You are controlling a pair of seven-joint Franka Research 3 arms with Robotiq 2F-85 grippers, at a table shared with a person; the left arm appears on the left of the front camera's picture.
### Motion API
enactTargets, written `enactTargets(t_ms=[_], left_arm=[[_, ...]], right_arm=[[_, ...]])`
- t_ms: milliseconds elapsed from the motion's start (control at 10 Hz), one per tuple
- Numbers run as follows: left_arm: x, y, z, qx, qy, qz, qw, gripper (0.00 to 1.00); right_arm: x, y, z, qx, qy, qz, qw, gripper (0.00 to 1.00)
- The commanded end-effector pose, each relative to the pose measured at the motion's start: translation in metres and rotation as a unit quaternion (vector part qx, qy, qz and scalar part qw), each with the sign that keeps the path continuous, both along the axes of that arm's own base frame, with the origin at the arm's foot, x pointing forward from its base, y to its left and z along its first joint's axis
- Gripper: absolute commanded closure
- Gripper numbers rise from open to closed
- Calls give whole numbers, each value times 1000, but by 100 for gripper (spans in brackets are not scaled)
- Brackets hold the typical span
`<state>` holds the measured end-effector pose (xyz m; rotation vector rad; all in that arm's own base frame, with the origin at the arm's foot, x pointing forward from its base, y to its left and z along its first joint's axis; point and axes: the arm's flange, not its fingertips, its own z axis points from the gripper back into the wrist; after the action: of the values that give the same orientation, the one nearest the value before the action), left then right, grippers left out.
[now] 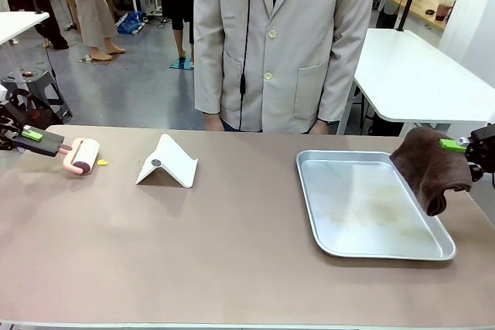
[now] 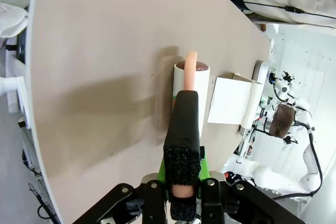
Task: Clean the surface of the table.
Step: Clean the area not pointed to by the person.
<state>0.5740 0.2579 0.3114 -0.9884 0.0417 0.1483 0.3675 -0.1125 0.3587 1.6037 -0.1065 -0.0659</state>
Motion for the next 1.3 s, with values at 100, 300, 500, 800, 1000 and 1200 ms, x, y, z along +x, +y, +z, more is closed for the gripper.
enactTargets(t_ms=[100,300,500,800,1000,1200], left_arm=[[4,-23,-10,45,17,-24,999,96],[2,-46,-15,49,14,-49,997,96],[5,-67,-21,60,13,-68,996,96],[8,-87,-24,59,4,-84,995,96],[7,-86,-14,41,-20,-73,996,96],[-4,-74,9,-11,-63,-62,996,96]], right_arm=[[2,0,4,8,-8,-7,1000,100],[2,0,4,8,-8,-7,1000,100],[2,0,4,8,-8,-7,1000,100],[2,0,4,8,-8,-7,1000,100],[2,0,4,8,-8,-7,1000,100],[2,0,4,8,-8,-7,1000,100]])
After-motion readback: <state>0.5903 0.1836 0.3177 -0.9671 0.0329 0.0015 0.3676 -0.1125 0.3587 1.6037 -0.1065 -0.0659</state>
